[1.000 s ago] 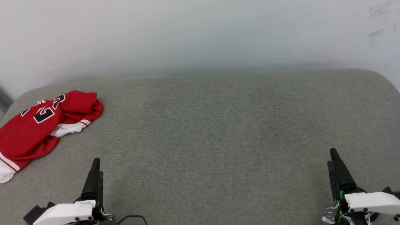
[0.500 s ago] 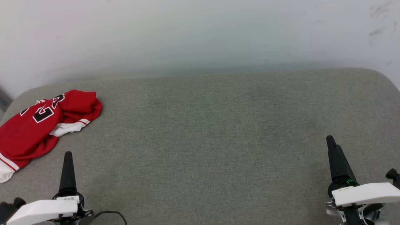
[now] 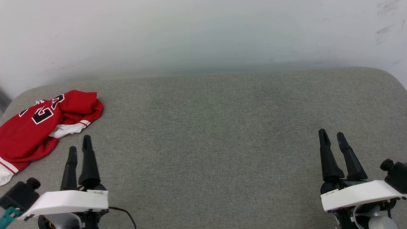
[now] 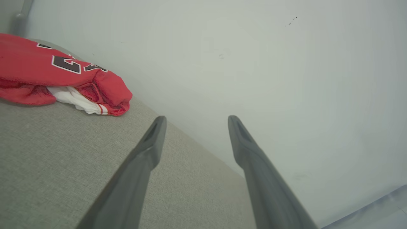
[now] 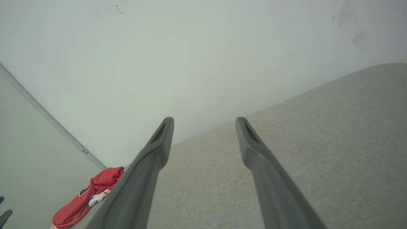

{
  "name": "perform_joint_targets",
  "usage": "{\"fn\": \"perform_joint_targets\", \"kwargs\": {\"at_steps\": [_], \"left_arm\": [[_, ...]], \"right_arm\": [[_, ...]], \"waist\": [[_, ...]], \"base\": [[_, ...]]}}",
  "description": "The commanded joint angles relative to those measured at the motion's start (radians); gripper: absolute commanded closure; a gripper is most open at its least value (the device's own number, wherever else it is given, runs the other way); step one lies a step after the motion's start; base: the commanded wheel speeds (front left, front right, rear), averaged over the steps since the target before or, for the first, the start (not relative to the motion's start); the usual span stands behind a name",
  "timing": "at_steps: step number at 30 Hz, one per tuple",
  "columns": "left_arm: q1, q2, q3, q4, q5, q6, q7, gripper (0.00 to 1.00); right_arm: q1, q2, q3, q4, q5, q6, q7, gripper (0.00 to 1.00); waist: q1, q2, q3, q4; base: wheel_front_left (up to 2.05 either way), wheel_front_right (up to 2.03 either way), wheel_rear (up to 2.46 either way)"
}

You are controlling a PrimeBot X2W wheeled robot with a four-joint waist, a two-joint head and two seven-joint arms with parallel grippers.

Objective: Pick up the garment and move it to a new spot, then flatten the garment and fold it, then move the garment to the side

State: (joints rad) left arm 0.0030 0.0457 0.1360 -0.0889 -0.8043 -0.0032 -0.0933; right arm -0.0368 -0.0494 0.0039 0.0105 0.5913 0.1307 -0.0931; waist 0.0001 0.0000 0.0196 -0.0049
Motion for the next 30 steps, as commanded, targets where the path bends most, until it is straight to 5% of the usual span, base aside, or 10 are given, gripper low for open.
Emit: {"fn": "perform_joint_targets", "kwargs": {"at_steps": [1, 12, 22, 30], "left_arm": [[0.001, 0.004, -0.011, -0.027, 0.036, 0.007, -0.011, 0.0], [0.033, 0.038, -0.168, -0.032, 0.294, 0.063, -0.042, 0.0], [0.033, 0.127, -0.322, -0.001, 0.408, 0.197, -0.069, 0.0], [0.033, 0.156, -0.382, 0.011, 0.453, 0.196, -0.088, 0.0]], "right_arm": [[-0.018, -0.002, 0.006, -0.021, -0.034, 0.0, -0.009, 0.0], [0.0, -0.002, 0.017, -0.017, -0.245, 0.0, -0.042, 0.0], [0.016, -0.002, 0.008, 0.018, -0.396, 0.0, -0.069, 0.0], [0.021, -0.002, 0.014, 0.034, -0.494, 0.0, -0.087, 0.0]], "waist": [[-0.0001, 0.0, 0.0, 0.0], [-0.0001, 0.0, 0.004, -0.003], [-0.0001, 0.0, 0.004, -0.006], [-0.0001, 0.0, 0.005, -0.007]], "base": [[0.0, 0.0, 0.0], [0.0, 0.0, 0.0], [0.0, 0.0, 0.0], [0.0, 0.0, 0.0]]}}
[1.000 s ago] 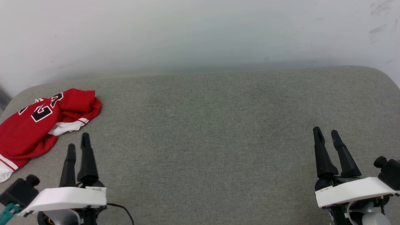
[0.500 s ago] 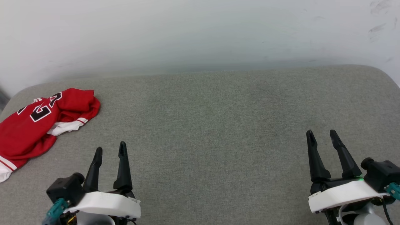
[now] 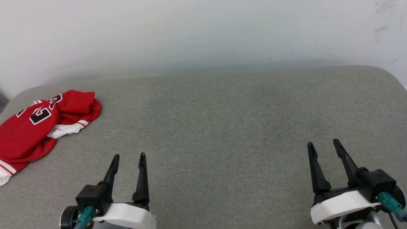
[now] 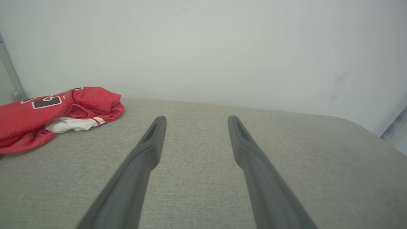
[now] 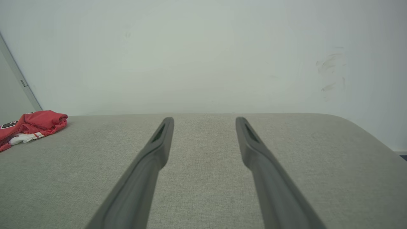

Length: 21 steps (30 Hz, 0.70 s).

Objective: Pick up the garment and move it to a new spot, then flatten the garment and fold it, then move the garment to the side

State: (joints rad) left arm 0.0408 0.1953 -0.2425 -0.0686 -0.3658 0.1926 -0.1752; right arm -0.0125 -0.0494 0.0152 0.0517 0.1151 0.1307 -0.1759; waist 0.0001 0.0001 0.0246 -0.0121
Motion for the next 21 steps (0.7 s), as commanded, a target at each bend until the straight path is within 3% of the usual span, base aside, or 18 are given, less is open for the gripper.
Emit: {"fn": "perform_joint_targets", "kwargs": {"at_steps": [1, 7, 10, 21], "left_arm": [[-0.006, 0.011, -0.011, -0.011, 0.028, 0.003, -0.009, 0.0], [-0.003, 0.019, -0.046, -0.022, 0.075, 0.03, -0.023, 0.0], [0.009, -0.003, -0.023, -0.041, 0.055, 0.021, -0.029, 0.0], [0.068, -0.115, 0.164, -0.03, 0.074, -0.193, -0.051, 0.0]], "right_arm": [[-0.003, -0.002, 0.005, -0.008, -0.029, 0.0, -0.007, 0.0], [-0.002, -0.002, 0.018, -0.024, -0.077, 0.0, -0.021, 0.0], [0.002, -0.002, 0.022, -0.035, -0.059, 0.0, -0.028, 0.0], [0.022, -0.001, 0.005, -0.021, 0.054, 0.0, -0.051, 0.0]], "waist": [[0.0, -0.0001, 0.0, 0.0], [0.0, -0.0001, -0.001, -0.002], [0.0, -0.0001, 0.0, -0.003], [-0.0001, -0.0001, -0.001, -0.005]], "base": [[0.0, 0.0, 0.0], [0.0, 0.0, 0.0], [0.0, 0.0, 0.0], [0.0, 0.0, 0.0]]}}
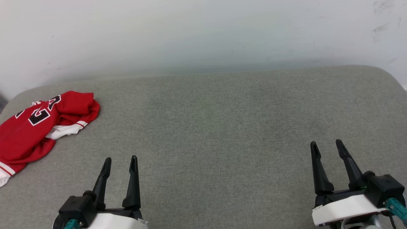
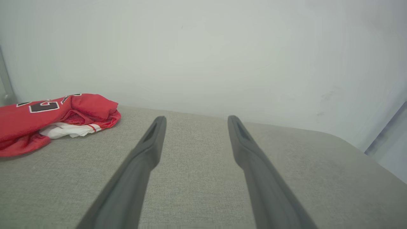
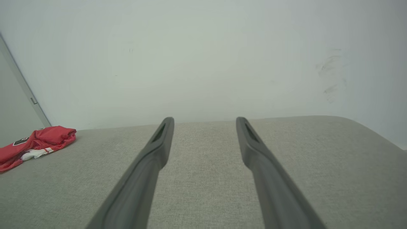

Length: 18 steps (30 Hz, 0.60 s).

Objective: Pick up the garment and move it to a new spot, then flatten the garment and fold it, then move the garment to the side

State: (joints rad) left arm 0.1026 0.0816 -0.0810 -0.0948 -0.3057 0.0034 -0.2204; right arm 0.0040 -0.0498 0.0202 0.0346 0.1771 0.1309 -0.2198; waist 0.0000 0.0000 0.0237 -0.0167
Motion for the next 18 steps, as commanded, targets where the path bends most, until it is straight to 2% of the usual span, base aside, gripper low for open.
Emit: {"fn": "perform_joint_targets", "kwargs": {"at_steps": [1, 4, 8, 18], "left_arm": [[0.01, -0.007, 0.012, 0.007, 0.025, -0.02, -0.008, 0.0], [0.019, -0.02, 0.034, 0.045, 0.054, -0.061, -0.014, 0.0], [0.017, -0.028, 0.048, 0.069, 0.096, -0.09, -0.023, 0.0], [0.018, -0.032, 0.054, 0.066, 0.158, -0.105, -0.041, 0.0]], "right_arm": [[0.006, -0.001, 0.002, 0.0, -0.011, 0.0, -0.009, 0.0], [0.01, -0.001, 0.004, 0.01, -0.017, 0.0, -0.014, 0.0], [0.011, -0.001, 0.008, 0.013, -0.032, 0.0, -0.021, 0.0], [0.017, -0.001, 0.022, 0.003, -0.093, 0.0, -0.041, 0.0]], "waist": [[0.0, 0.0, -0.001, 0.0], [0.0, 0.0, -0.002, -0.002], [0.0, 0.0, -0.001, -0.004], [0.0, 0.0, 0.001, -0.002]], "base": [[0.0, 0.0, 0.0], [0.0, 0.0, 0.0], [0.0, 0.0, 0.0], [0.0, 0.0, 0.0]]}}
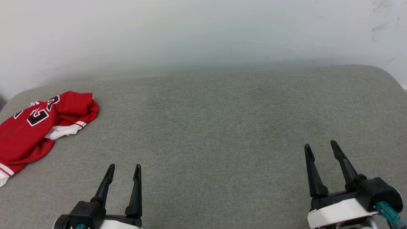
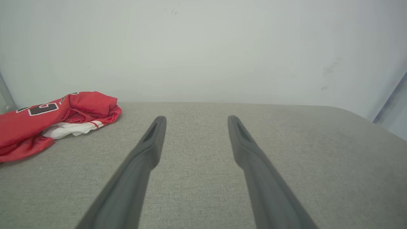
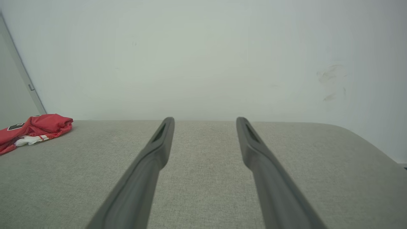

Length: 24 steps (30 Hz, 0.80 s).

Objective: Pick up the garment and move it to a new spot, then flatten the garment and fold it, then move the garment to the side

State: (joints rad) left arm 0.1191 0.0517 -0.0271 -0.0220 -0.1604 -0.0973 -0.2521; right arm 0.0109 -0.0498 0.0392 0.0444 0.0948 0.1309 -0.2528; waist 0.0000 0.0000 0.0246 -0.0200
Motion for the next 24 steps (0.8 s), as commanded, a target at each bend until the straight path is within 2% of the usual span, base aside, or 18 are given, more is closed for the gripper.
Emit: {"fn": "perform_joint_targets", "kwargs": {"at_steps": [1, 11, 24], "left_arm": [[0.002, -0.002, 0.0, -0.009, 0.019, -0.004, -0.009, 0.0], [0.006, -0.001, 0.01, -0.015, 0.025, 0.007, -0.014, 0.0], [0.026, -0.002, 0.043, -0.018, 0.034, 0.011, -0.014, 0.0]], "right_arm": [[0.012, -0.001, 0.004, -0.008, -0.017, 0.0, -0.008, 0.0], [0.02, -0.001, 0.026, -0.017, -0.031, 0.0, -0.013, 0.0], [0.038, -0.001, 0.086, -0.013, -0.025, 0.0, -0.013, 0.0]], "waist": [[0.0, 0.0, 0.0, 0.003], [0.0, 0.0, 0.001, 0.062], [0.0, 0.0, -0.021, 0.251]], "base": [[0.0, 0.0, 0.0], [0.0, 0.0, 0.0], [0.0, 0.0, 0.0]]}}
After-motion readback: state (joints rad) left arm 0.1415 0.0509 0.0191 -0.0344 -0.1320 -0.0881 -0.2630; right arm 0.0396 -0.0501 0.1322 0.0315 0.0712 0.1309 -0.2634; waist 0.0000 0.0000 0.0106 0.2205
